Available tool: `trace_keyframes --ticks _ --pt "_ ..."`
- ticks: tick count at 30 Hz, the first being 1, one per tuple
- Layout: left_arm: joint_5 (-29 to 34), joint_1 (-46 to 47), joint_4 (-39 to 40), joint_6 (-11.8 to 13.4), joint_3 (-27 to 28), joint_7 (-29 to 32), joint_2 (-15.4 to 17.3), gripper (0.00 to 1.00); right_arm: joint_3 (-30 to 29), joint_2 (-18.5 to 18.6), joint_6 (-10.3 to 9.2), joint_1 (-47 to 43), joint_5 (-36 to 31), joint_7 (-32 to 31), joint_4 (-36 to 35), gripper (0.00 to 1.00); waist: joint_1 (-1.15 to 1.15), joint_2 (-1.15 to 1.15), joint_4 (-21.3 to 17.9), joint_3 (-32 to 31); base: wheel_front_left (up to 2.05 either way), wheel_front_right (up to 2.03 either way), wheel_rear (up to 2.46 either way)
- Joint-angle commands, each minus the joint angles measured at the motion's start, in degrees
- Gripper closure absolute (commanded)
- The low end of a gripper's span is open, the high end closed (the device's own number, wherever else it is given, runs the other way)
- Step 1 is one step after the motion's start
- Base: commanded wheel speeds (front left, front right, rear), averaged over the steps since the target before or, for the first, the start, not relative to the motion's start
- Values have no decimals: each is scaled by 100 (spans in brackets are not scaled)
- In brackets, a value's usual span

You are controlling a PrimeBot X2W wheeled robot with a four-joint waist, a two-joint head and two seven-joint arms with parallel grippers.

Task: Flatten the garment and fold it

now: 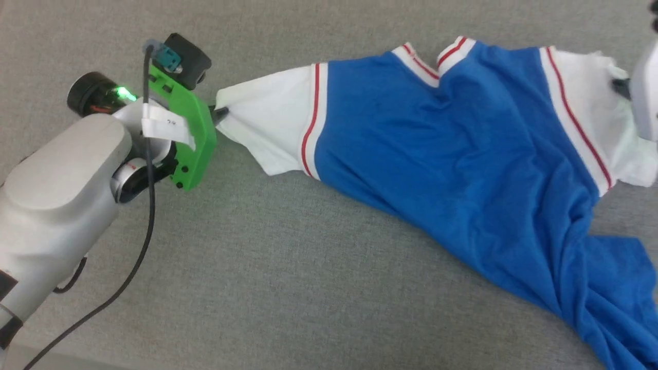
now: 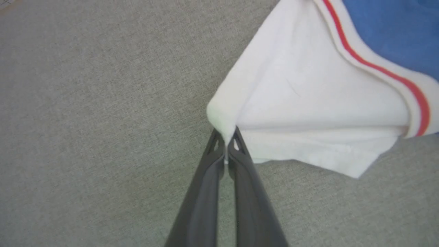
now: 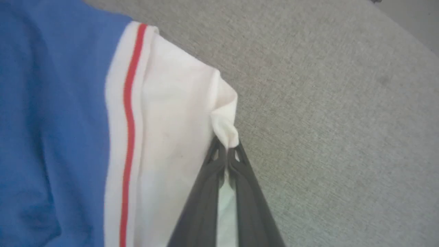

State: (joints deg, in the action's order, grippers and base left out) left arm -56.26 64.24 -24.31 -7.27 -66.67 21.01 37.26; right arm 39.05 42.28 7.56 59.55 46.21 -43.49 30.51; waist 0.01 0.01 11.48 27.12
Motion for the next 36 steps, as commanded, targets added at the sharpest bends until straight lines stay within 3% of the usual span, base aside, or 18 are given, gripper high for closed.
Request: trace_keyframes --ticks 1,10,15,19,26,36 --pt "-97 -80 -88 -14 34 -78 65 100 29 -63 -8 -24 66 214 -55 100 -1 -1 -264 -476 0 0 0" --pt "-48 -20 -364 15 215 -656 144 100 291 153 -8 163 192 1440 -250 100 -1 -1 -491 -1414 0 0 0" --pt "70 97 -356 53 255 -832 178 100 439 341 -8 252 256 1931 -398 100 -1 -1 -586 -1707 0 0 0" --pt "255 444 -431 179 419 -1132 182 100 490 387 -8 565 -61 2424 -326 100 -1 -1 -652 -1759 0 0 0" --pt "725 1416 -826 458 706 -1731 -73 100 216 21 -8 1619 -1072 3107 233 100 -1 -1 -715 -1495 0 0 0" --pt "1371 3129 -1601 738 1087 -2696 -469 100 -518 -722 -8 3422 -2568 3654 1205 100 -1 -1 -793 -526 0 0 0"
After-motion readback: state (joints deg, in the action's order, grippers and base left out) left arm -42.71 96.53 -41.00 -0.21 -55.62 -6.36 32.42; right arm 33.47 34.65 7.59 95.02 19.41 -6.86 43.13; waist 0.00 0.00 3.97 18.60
